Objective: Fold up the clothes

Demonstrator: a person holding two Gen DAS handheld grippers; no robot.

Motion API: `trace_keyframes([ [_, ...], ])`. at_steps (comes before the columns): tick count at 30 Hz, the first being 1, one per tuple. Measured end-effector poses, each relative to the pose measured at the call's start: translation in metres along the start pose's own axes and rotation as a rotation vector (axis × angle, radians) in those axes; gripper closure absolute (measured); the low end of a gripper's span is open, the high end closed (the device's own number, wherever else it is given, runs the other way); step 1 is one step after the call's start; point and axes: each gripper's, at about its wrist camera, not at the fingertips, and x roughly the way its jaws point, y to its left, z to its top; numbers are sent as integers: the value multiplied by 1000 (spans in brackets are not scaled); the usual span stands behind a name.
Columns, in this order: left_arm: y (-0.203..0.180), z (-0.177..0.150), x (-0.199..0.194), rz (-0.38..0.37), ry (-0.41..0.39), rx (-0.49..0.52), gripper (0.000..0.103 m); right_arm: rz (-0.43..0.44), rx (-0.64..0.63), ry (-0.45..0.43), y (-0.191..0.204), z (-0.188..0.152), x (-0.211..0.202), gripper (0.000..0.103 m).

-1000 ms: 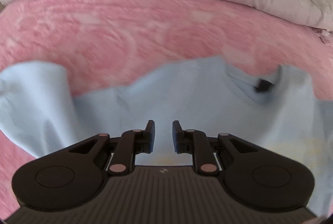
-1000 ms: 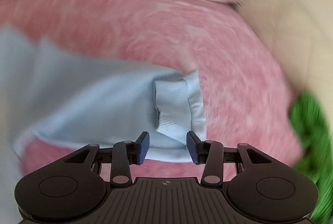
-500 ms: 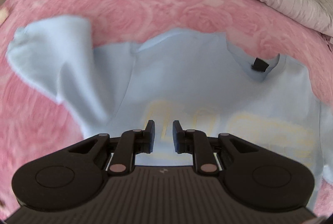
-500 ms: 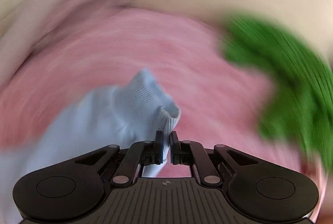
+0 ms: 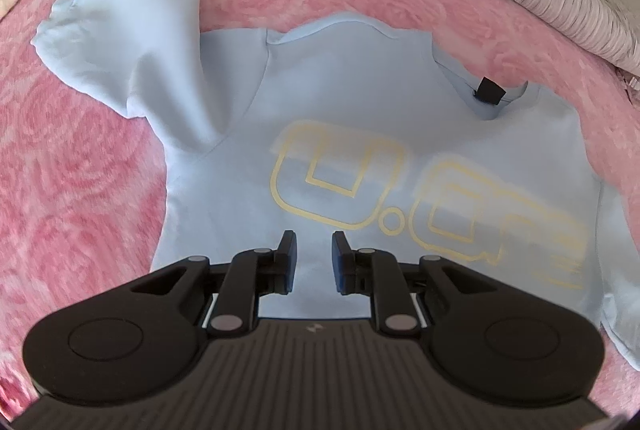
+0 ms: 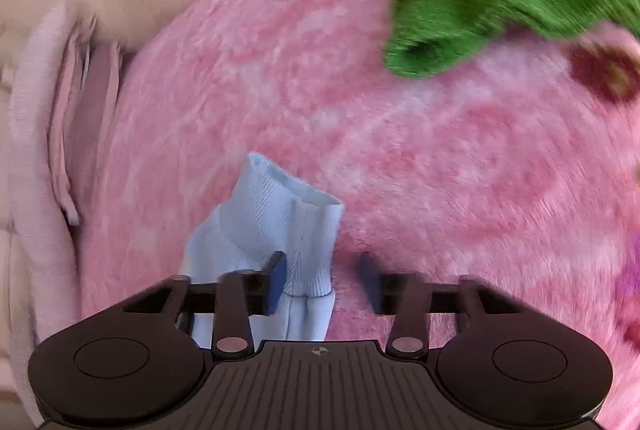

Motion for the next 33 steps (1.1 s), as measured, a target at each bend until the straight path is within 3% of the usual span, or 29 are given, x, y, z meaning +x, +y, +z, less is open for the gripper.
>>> trace_keyframes([
  [4,0,-3,0,0,-8,-3,87,32,23,-10,-6,0,-8,101],
  [12,19,-16,-3,19,3,-47,87,-143,-4,-46,11,-6,-16,97],
  [14,29,-17,-9,30,-6,-70,87,-187,-10,-55,15,-8,-18,78],
  [16,41,-16,-16,44,-26,-96,84,-231,-17,-63,19,-9,-19,68],
  [19,64,-11,-24,65,-65,-152,76,-297,-27,-77,25,-12,-22,61],
  [20,73,-8,-26,69,-77,-171,76,-285,-42,-63,32,-17,-22,61],
  [26,143,22,-20,104,-136,-287,70,-32,-207,113,101,-82,-18,61],
  [33,248,81,10,105,-204,-453,70,18,-302,170,158,-164,-27,61],
])
